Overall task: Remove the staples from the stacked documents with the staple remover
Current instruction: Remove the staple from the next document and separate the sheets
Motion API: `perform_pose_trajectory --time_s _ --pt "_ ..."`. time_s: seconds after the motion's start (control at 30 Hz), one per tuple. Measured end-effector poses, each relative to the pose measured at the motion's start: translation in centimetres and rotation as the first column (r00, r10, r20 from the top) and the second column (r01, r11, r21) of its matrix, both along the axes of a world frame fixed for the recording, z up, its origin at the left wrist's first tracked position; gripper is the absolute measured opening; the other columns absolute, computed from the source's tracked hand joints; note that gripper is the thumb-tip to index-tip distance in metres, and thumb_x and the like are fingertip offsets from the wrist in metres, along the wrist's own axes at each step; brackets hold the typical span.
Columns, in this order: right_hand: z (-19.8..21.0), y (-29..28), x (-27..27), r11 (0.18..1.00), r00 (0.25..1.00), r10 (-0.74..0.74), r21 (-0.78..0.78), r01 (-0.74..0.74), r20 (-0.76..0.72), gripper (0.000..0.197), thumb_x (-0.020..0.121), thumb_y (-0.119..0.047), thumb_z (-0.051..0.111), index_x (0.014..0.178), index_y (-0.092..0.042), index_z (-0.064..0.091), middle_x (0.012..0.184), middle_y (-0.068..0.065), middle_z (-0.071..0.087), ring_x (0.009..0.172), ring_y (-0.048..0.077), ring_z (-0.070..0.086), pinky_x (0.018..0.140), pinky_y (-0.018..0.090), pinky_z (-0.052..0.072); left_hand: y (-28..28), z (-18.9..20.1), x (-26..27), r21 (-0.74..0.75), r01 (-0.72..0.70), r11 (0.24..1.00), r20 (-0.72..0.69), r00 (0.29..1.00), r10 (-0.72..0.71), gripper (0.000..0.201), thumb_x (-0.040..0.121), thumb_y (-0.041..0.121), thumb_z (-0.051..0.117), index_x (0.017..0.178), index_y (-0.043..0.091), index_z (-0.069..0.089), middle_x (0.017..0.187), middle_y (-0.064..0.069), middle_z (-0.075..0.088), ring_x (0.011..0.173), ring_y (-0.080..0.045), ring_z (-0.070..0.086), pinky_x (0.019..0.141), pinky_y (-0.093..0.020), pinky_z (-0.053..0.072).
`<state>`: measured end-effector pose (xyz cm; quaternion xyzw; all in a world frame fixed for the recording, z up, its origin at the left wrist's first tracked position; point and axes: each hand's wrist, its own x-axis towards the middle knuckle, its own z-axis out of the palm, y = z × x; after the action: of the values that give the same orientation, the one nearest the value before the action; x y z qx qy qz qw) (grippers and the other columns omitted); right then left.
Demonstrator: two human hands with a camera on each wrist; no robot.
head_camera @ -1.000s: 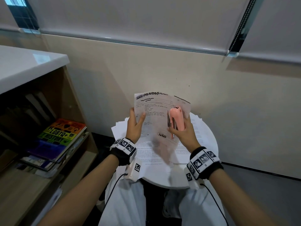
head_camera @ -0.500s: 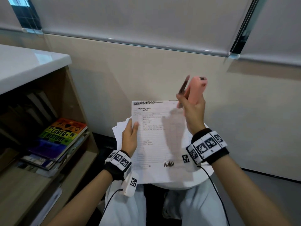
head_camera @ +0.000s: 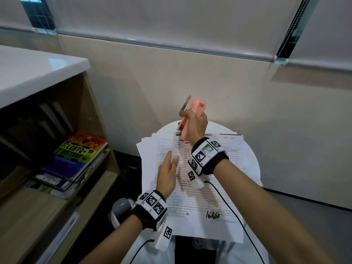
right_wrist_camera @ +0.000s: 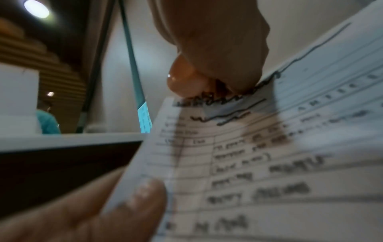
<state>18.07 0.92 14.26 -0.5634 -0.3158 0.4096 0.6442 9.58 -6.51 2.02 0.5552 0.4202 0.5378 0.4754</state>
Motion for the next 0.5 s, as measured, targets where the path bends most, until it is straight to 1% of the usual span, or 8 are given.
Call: perform_pose_trajectory --time_s 0.07,0.13,0.2,0.27,0.33,0.4,0.47,0.5 --pt "-0.18 -0.18 -0.22 1.0 0.995 0.002 0.019 -0.004 0.104 0.009 0.065 -0.012 0.069 0.068 -0.011 0.06 0.062 0.002 0.059 0.057 0.021 0.054 0.056 0.032 0.049 -0.04 0.16 0.08 0.02 0.004 1.0 -0.024 1.0 -0.004 0.028 0.1 0.032 0.04 0.121 0.021 0.055 0.118 0.011 0.064 0.115 -0.004 0.057 0.102 -0.031 0.045" --pt "-0.4 -0.35 -0.46 0.999 0.974 0.001 0.035 -0.009 0.225 0.009 0.066 -0.015 0.069 0.064 -0.013 0.06 0.058 -0.001 0.058 0.052 0.018 0.053 0.053 0.029 0.047 -0.03 0.31 0.21 0.016 0.0 1.0 -0.039 0.999 0.001 0.024 0.1 0.032 0.04 0.111 0.018 0.057 0.109 0.007 0.067 0.107 -0.008 0.061 0.098 -0.037 0.048" --pt "-0.36 -0.59 -0.65 0.999 0.95 -0.014 0.043 0.0 0.312 0.017 0.068 -0.018 0.068 0.056 -0.016 0.057 0.05 -0.005 0.054 0.045 0.015 0.05 0.05 0.027 0.044 -0.02 0.34 0.34 0.01 -0.007 1.0 -0.052 0.999 0.008 0.024 0.101 0.033 0.039 0.11 0.02 0.057 0.108 0.008 0.067 0.106 -0.008 0.061 0.097 -0.037 0.049" --pt "-0.32 -0.56 -0.86 0.998 0.945 -0.023 0.057 0.005 0.327 0.021 0.068 -0.022 0.066 0.052 -0.019 0.053 0.048 -0.007 0.051 0.045 0.015 0.047 0.05 0.027 0.041 0.0 0.27 0.46 0.013 -0.01 1.0 -0.06 0.998 0.01 0.025 0.101 0.035 0.037 0.112 0.023 0.057 0.11 0.01 0.067 0.108 -0.007 0.061 0.098 -0.036 0.048" --pt "-0.23 -0.51 -1.03 0.998 0.948 -0.027 0.063 0.007 0.317 0.015 0.061 -0.028 0.059 0.054 -0.016 0.053 0.052 -0.005 0.052 0.05 0.017 0.048 0.052 0.027 0.04 -0.06 0.32 0.56 0.016 -0.01 1.0 -0.064 0.998 0.011 0.024 0.101 0.034 0.036 0.11 0.025 0.057 0.109 0.012 0.067 0.107 -0.005 0.061 0.098 -0.036 0.048" --pt "-0.24 -0.53 -1.06 0.998 0.952 -0.021 0.068 0.0 0.304 0.014 0.057 -0.029 0.056 0.055 -0.015 0.054 0.053 -0.004 0.052 0.051 0.018 0.048 0.052 0.028 0.041 0.02 0.46 0.54 0.022 -0.01 1.0 -0.072 0.997 0.011 0.024 0.101 0.032 0.037 0.109 0.023 0.057 0.107 0.012 0.067 0.105 -0.005 0.061 0.097 -0.036 0.049" --pt "-0.16 -0.59 -0.84 0.996 0.948 -0.011 0.083 -0.017 0.318 0.011 0.058 -0.027 0.058 0.055 -0.018 0.053 0.051 -0.005 0.051 0.049 0.016 0.048 0.052 0.03 0.043 0.12 0.67 0.4 0.023 -0.009 1.0 -0.083 0.996 0.011 0.024 0.101 0.032 0.037 0.112 0.022 0.057 0.108 0.011 0.067 0.106 -0.004 0.061 0.098 -0.035 0.048" --pt "0.04 -0.6 -0.58 0.995 0.95 0.007 0.094 -0.039 0.313 0.009 0.061 -0.025 0.059 0.057 -0.018 0.054 0.053 -0.006 0.053 0.051 0.015 0.05 0.054 0.031 0.046 0.23 0.72 0.28 0.024 -0.011 1.0 -0.09 0.996 0.013 0.025 0.101 0.032 0.038 0.114 0.023 0.057 0.109 0.011 0.067 0.107 -0.004 0.061 0.098 -0.035 0.048"
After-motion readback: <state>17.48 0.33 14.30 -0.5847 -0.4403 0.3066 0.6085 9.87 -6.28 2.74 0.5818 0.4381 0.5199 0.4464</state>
